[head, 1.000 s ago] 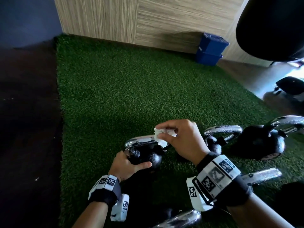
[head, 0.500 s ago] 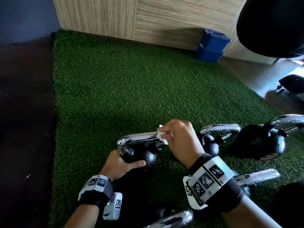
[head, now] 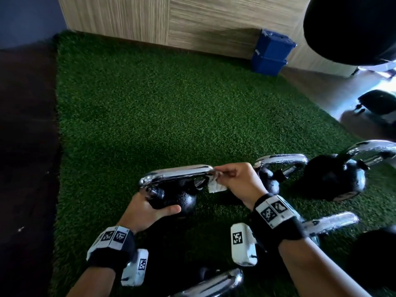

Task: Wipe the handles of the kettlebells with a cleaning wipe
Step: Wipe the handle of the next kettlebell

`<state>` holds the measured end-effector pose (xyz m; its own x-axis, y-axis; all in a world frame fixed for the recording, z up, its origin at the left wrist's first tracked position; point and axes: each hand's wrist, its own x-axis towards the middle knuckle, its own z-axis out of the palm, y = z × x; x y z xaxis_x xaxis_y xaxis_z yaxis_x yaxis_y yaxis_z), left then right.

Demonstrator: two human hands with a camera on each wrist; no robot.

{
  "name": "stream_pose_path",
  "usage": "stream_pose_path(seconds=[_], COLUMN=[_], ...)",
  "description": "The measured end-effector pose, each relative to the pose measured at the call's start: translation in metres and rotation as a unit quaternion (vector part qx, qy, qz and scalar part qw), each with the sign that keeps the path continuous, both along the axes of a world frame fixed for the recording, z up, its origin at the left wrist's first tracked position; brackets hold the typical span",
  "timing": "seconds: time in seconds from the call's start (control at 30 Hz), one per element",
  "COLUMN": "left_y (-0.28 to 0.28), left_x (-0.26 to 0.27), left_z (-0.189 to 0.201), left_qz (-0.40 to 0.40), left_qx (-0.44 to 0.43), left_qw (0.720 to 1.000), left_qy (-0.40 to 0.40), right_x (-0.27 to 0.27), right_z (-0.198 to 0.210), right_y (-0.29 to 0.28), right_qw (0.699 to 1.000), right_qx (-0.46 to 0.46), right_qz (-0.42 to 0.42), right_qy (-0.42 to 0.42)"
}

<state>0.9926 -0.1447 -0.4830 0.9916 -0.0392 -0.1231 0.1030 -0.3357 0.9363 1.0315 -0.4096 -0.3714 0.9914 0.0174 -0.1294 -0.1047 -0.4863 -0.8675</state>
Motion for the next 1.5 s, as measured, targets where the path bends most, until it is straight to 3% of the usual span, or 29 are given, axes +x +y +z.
stream_pose_path(seconds=[0.1,0.3,0.4,0.5,0.57,0.63,0.7,0.77,0.9,1.07,1.17,1.23,1.3,1.33,1.37,1.43,1.5], left_y=[0.001,0.004,0.012,0.024,0.026,0.019,0.005,-0.009,-0.018,-0.017,-0.015,-0.008,0.000,0.002,0.001,-0.009,-0.022], left_x=[0.000,-0.004,-0.014,-0.030,-0.038,-0.044,-0.047,-0.046,-0.046,-0.046,-0.044,-0.041,-0.034,-0.030,-0.025,-0.016,-0.009], left_z=[0.003,0.020,0.032,0.053,0.070,0.090,0.108,0.122,0.130,0.129,0.134,0.138,0.141,0.140,0.140,0.139,0.137], left_qz=[-0.012,-0.038,-0.132,-0.119,-0.105,-0.113,-0.107,-0.105,-0.105,-0.068,-0.037,0.007,0.067,0.078,0.078,0.048,0.011], left_qx=[0.021,0.079,0.211,0.268,0.197,0.073,-0.077,-0.172,-0.224,-0.334,-0.368,-0.323,-0.122,-0.027,0.027,0.069,0.102], left_qw=[1.000,0.994,0.960,0.949,0.971,0.990,0.991,0.978,0.969,0.939,0.929,0.945,0.966,0.956,0.944,0.932,0.926], left_qy=[0.021,0.067,0.124,0.117,0.081,0.043,0.037,0.059,0.023,0.033,0.009,-0.055,-0.216,-0.282,-0.318,-0.353,-0.364], right_x=[0.003,0.000,-0.006,-0.014,-0.022,-0.030,-0.037,-0.044,-0.051,-0.050,-0.044,-0.033,-0.019,-0.011,-0.004,0.007,0.011], right_z=[-0.021,-0.030,-0.021,0.000,0.021,0.039,0.052,0.061,0.071,0.069,0.071,0.068,0.056,0.046,0.034,0.006,-0.015], right_y=[0.003,0.007,-0.006,-0.018,-0.017,-0.008,0.008,0.026,0.050,0.059,0.046,0.027,0.008,-0.001,-0.008,-0.015,-0.009], right_qw=[0.996,0.991,0.992,0.987,0.985,0.983,0.982,0.979,0.976,0.975,0.972,0.980,0.993,0.998,1.000,0.991,0.979], right_qx=[0.071,0.090,0.010,-0.058,-0.030,0.019,0.045,0.062,0.082,-0.046,0.001,0.080,0.095,0.062,0.016,-0.066,-0.086], right_qz=[-0.003,0.012,0.046,0.112,0.146,0.169,0.179,0.194,0.193,0.096,0.177,0.154,0.034,-0.002,0.000,0.090,0.150], right_qy=[0.060,0.103,0.113,0.104,0.089,0.068,0.037,0.002,-0.053,-0.194,-0.155,-0.101,-0.056,-0.029,0.008,0.073,0.109])
